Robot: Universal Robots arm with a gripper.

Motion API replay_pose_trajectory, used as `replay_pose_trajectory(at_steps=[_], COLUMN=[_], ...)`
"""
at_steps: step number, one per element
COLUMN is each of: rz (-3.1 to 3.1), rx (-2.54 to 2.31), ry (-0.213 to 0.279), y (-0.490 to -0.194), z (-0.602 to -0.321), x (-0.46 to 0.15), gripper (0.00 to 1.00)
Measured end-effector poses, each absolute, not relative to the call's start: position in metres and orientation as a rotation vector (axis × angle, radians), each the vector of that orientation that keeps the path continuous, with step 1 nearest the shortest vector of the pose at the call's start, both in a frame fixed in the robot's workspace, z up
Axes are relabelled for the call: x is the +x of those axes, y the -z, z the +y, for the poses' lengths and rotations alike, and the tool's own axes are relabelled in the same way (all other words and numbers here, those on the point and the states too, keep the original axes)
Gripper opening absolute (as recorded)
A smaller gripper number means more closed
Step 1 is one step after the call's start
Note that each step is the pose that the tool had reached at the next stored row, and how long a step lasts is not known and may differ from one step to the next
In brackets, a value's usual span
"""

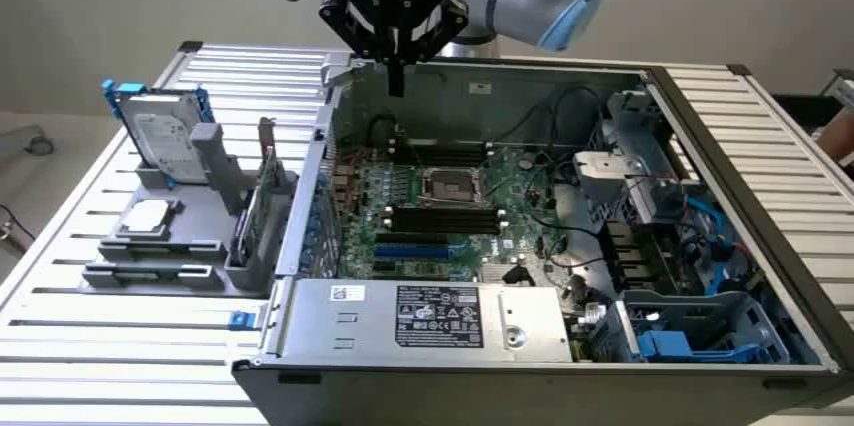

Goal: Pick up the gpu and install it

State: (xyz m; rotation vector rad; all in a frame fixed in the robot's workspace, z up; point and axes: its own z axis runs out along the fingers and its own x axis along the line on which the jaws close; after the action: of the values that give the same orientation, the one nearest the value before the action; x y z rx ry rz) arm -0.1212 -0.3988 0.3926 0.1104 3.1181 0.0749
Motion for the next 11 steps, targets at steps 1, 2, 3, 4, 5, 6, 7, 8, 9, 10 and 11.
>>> replay_pose_trajectory(at_steps=[1, 2, 3, 4, 5, 6, 7, 8, 9, 10, 11], rz=[3.118, 3.118, 3.118, 3.118, 3.118, 3.118, 3.118, 3.118, 3.118, 3.118, 3.118], rx=[0.110, 0.110, 0.110, 0.110, 0.110, 0.110, 0.111, 0.111, 0.110, 0.110, 0.110], ry=[-0.075, -0.075, -0.075, -0.075, -0.075, -0.075, -0.075, -0.075, -0.075, -0.075, -0.075], y=[-0.393, -0.393, -0.393, -0.393, -0.393, -0.393, -0.393, -0.393, -0.392, -0.392, -0.392], z=[-0.399, -0.399, -0.399, -0.399, -0.399, -0.399, -0.399, -0.398, -0.397, -0.396, -0.395], x=[-0.121, -0.121, -0.121, -0.121, -0.121, -0.121, -0.122, -0.124, -0.129, -0.133, -0.138], gripper=[0.11, 0.11, 0.11, 0.11, 0.11, 0.11, 0.11, 0.11, 0.11, 0.11, 0.11])
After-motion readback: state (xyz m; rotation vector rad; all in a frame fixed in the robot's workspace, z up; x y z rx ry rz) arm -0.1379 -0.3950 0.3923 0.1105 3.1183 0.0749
